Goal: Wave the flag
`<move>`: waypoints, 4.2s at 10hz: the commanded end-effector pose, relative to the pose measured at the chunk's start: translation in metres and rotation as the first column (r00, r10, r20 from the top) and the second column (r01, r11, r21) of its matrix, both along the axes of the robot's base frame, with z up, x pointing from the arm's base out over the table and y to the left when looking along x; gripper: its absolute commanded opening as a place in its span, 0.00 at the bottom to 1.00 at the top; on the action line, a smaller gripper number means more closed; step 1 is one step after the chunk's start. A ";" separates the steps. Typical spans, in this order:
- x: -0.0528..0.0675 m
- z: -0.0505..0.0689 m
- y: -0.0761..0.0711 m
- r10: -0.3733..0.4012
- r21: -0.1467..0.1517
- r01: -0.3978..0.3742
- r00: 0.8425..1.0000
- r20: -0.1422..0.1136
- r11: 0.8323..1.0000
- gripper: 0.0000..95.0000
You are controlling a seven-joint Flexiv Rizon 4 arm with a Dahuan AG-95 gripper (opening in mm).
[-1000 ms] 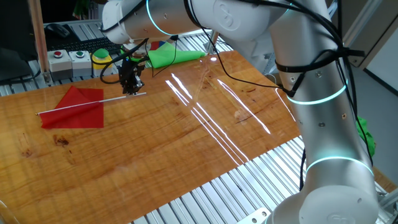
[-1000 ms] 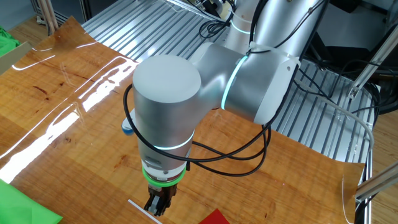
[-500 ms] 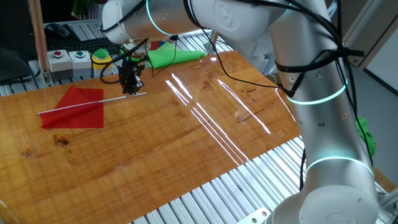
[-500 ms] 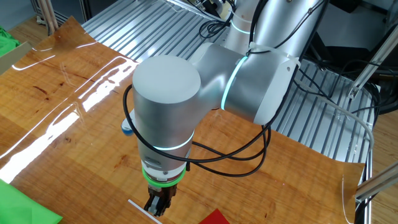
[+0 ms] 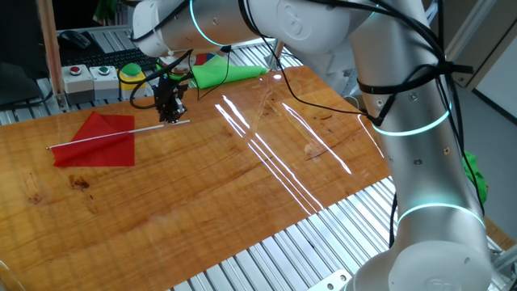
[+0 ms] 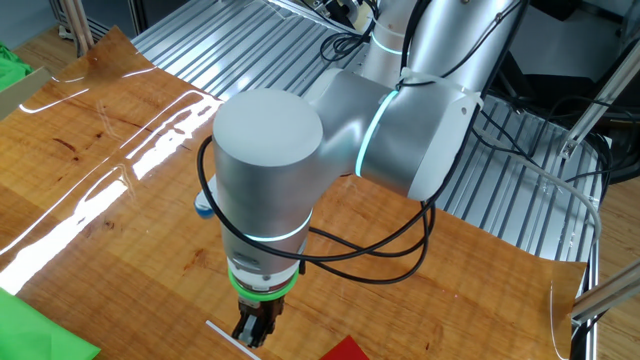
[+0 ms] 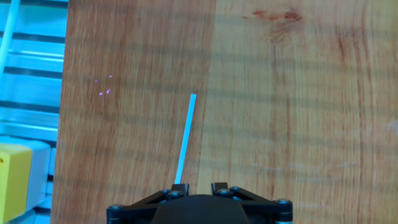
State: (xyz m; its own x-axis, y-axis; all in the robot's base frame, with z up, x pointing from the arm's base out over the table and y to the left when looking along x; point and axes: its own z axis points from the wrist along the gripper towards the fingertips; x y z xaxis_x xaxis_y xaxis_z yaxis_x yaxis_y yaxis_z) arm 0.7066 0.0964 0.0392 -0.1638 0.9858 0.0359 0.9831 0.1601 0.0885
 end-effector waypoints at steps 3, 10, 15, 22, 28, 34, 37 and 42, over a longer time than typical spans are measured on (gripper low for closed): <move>0.001 -0.001 0.000 0.134 -0.002 -0.134 0.991 -0.004 0.991 0.20; 0.031 -0.011 0.009 0.078 -0.011 -0.078 0.997 -0.015 0.997 0.40; 0.029 -0.029 0.003 0.062 -0.055 -0.063 0.998 -0.017 0.997 0.40; 0.024 -0.040 -0.004 0.024 -0.050 -0.024 1.000 -0.010 0.998 0.00; 0.024 -0.040 -0.004 0.051 -0.053 -0.050 0.999 0.016 0.997 0.00; 0.024 0.007 0.003 0.273 -0.035 -0.273 0.962 -0.021 0.961 0.00; 0.023 0.048 0.002 0.492 -0.068 -0.493 0.870 -0.035 0.867 0.00; 0.017 0.127 -0.005 0.816 -0.081 -0.821 0.571 -0.093 0.565 0.00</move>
